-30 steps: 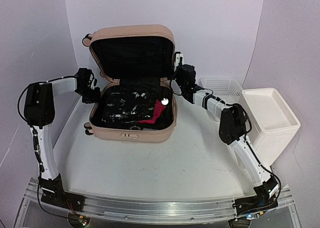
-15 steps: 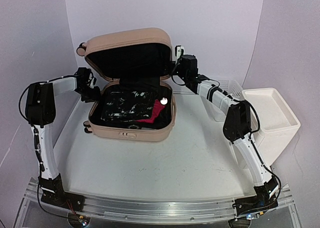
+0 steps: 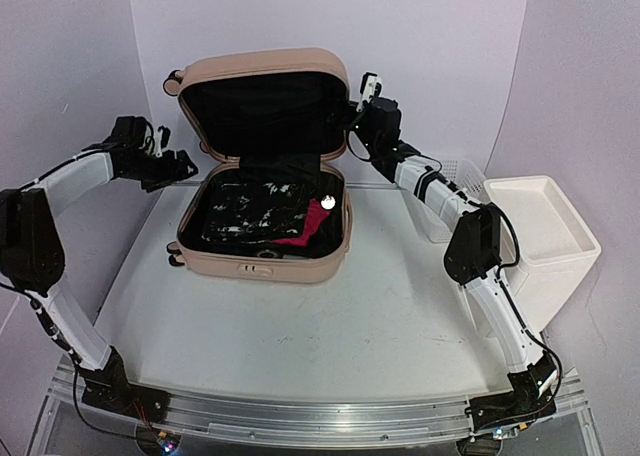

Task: Open, take out, and arrange the luggage

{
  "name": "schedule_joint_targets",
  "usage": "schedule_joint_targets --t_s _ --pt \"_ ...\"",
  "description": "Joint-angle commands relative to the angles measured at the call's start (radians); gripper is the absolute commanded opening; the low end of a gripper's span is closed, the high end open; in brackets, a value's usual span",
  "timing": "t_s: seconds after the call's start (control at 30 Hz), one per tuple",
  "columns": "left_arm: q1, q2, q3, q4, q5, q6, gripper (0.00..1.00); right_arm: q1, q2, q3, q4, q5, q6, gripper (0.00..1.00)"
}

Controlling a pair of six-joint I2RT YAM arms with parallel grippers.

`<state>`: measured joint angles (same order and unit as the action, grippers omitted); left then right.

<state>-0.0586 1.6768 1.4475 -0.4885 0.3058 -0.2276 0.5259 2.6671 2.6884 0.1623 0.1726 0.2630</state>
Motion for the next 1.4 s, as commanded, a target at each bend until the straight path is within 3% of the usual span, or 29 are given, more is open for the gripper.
schedule_joint_targets --t_s 0.0,0.1,0.27,0.43,0.6,0.73,0.93,1.1,1.2,1.37 --pt "-0.105 -0.076 0.089 0.199 0.295 0.006 0.88 0.0 -0.029 0.014 0.1 0.012 0.0 0.98" --pt "-0.17 -0.007 0.208 0.281 0.254 0.026 0.82 0.0 -0.028 0.011 0.097 0.012 0.005 0.98" --pt "-0.175 0.188 0.51 0.297 0.218 -0.003 0.66 0.0 -0.07 -0.033 0.066 -0.001 -0.018 0.98" --pt "-0.173 0.364 0.797 0.293 0.18 0.029 0.63 0.001 -0.168 -0.151 -0.037 -0.051 -0.064 0.98" --pt "-0.173 0.509 0.995 0.292 0.149 0.066 0.67 0.0 -0.328 -0.304 -0.205 -0.083 -0.101 0.98" --pt "-0.172 0.597 1.127 0.296 0.095 0.095 0.71 0.001 -0.434 -0.368 -0.444 -0.128 -0.165 0.98" --pt "-0.165 0.663 1.197 0.377 0.01 0.167 0.95 0.006 -0.685 -0.764 -0.592 -0.125 -0.143 0.98" --pt "-0.125 0.735 1.267 0.416 0.005 0.093 0.99 0.057 -0.815 -0.997 -0.699 -0.11 -0.07 0.98" --pt "-0.104 0.748 1.283 0.434 0.037 0.045 0.99 0.111 -0.831 -1.082 -0.707 -0.129 -0.027 0.98" --pt "-0.09 0.721 1.275 0.484 0.309 -0.11 1.0 0.163 -0.729 -1.015 -0.737 -0.192 0.051 0.98"
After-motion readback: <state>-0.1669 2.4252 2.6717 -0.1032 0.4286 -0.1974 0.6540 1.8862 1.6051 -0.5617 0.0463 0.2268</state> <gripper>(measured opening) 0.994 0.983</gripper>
